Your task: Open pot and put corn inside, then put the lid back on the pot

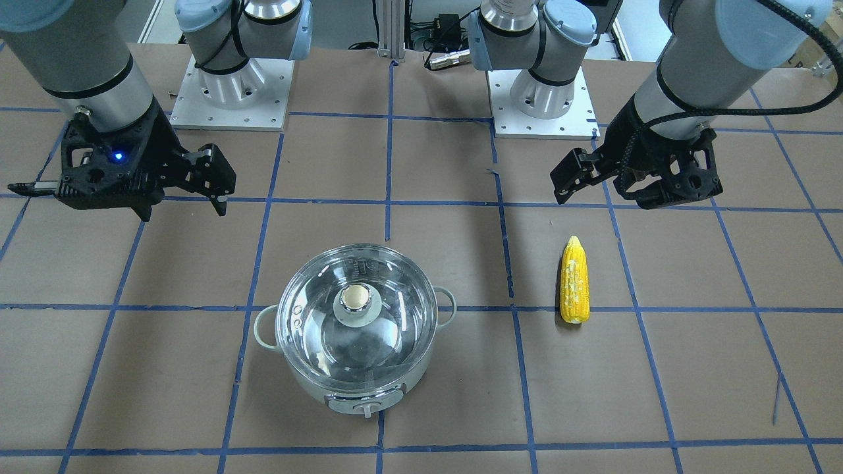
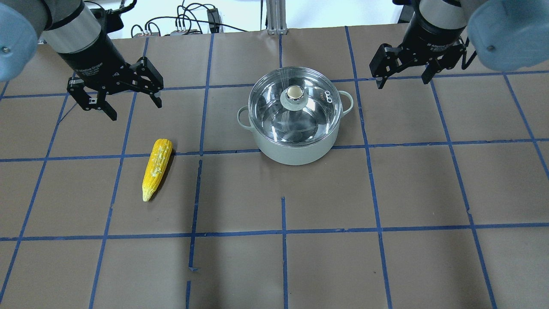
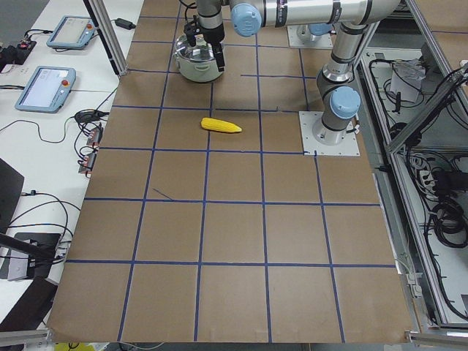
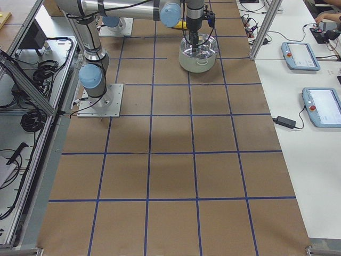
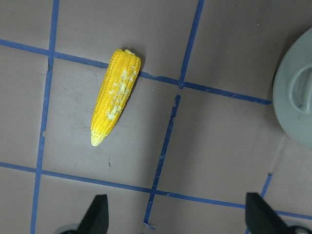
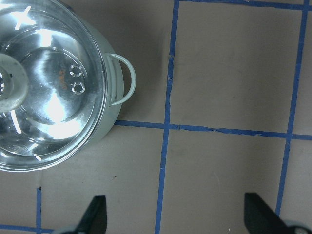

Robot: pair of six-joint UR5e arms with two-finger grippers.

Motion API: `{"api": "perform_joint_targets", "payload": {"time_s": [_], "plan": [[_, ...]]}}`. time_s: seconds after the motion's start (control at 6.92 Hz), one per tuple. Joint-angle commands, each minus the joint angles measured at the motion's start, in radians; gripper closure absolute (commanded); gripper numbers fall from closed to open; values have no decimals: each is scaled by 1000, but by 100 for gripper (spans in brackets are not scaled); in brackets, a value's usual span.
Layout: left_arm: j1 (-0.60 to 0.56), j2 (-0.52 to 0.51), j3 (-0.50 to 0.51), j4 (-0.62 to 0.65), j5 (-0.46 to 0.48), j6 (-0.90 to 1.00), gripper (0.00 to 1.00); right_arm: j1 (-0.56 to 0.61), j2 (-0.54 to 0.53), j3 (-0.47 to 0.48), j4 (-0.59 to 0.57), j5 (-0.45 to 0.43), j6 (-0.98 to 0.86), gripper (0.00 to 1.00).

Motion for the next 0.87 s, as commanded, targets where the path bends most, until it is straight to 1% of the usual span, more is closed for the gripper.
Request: {"api": "perform_joint_targets", "payload": {"time_s": [0.0, 0.29, 0.72], "plan": [[-3, 4, 3, 0, 1, -8, 0, -1, -1, -5, -2, 1, 2, 0], [-34, 2, 6, 8, 11, -19, 0, -1, -1, -6, -5, -16, -12, 0], [-34, 2, 6, 8, 11, -18, 0, -1, -2, -6, -10, -1, 2, 0]]}}
